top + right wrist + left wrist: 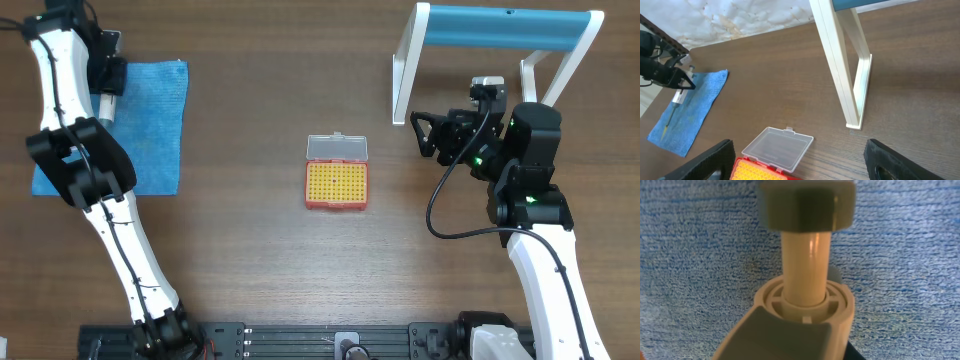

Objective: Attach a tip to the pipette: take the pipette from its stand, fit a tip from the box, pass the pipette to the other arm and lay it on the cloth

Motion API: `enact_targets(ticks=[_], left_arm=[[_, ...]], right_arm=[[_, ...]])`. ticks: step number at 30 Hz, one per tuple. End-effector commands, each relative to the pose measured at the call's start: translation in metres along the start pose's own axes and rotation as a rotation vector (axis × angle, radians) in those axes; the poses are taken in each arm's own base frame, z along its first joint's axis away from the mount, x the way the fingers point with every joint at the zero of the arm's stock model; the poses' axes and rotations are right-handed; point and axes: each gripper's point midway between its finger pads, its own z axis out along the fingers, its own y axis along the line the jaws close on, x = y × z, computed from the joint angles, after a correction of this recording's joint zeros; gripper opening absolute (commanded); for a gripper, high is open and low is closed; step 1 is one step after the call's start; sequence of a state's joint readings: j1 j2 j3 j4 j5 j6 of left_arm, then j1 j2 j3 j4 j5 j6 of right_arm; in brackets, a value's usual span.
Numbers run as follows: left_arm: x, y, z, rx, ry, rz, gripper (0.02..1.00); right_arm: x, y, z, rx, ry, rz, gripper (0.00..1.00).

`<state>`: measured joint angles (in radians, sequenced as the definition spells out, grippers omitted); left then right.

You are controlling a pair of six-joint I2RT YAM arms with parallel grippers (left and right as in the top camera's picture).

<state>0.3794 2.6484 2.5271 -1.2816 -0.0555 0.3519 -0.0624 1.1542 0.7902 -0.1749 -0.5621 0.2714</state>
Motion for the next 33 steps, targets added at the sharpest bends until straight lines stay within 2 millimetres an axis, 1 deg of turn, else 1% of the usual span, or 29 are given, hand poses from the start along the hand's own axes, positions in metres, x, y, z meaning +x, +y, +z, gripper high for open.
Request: enact_targets(ticks=[1,5,7,22,24,25,27,28,29,31,32,33], left_arm=[[0.005,-0.003,0.016,0.049,0.018,-0.049,0.029],[0.005,-0.007,0.017,0.072,0.014,-0.049,0.029],[0.006,-0.01,0.021,0.085,0.021,-0.049,0.027],[0.01,-0.011,0.022,0.091,0.039,-0.05,0.036],[0.011,-0.011,0.022,0.091,0.039,-0.05,0.435],[0.011,-0.012,0.022,0.092,0.042,-0.049,0.945],[0.016,-0.014,0.017,0.096,0.063,-0.05,0.958],[0.016,-0.013,0.008,0.094,0.063,-0.07,0.965],[0.013,-0.011,-0.01,0.088,0.046,-0.076,0.996],[-0.001,-0.004,-0.066,0.063,-0.048,-0.117,0.998],[-0.005,-0.002,-0.092,0.054,-0.093,-0.13,0.996],[-0.009,-0.004,-0.127,0.056,-0.155,-0.142,0.996]], right_arm=[[0.0,0.002,0.003,-0.003,0.003,0.003,0.84],[0.0,0.002,0.003,-0.003,0.003,0.003,0.84],[0.0,0.002,0.003,-0.003,0.003,0.003,0.838],[0.0,0.002,0.003,-0.003,0.003,0.003,0.838],[0.0,0.002,0.003,-0.003,0.003,0.003,0.838],[0.0,0.002,0.003,-0.003,0.003,0.003,0.838],[0.0,0.002,0.003,-0.003,0.003,0.003,0.838],[-0.001,0.002,0.002,-0.004,-0.004,-0.001,0.84],[-0.008,0.003,0.002,-0.009,-0.029,-0.018,0.838],[-0.038,0.011,-0.001,-0.031,-0.146,-0.108,0.838],[-0.049,0.013,-0.003,-0.035,-0.192,-0.146,0.84],[-0.058,0.014,-0.006,-0.036,-0.229,-0.173,0.838]])
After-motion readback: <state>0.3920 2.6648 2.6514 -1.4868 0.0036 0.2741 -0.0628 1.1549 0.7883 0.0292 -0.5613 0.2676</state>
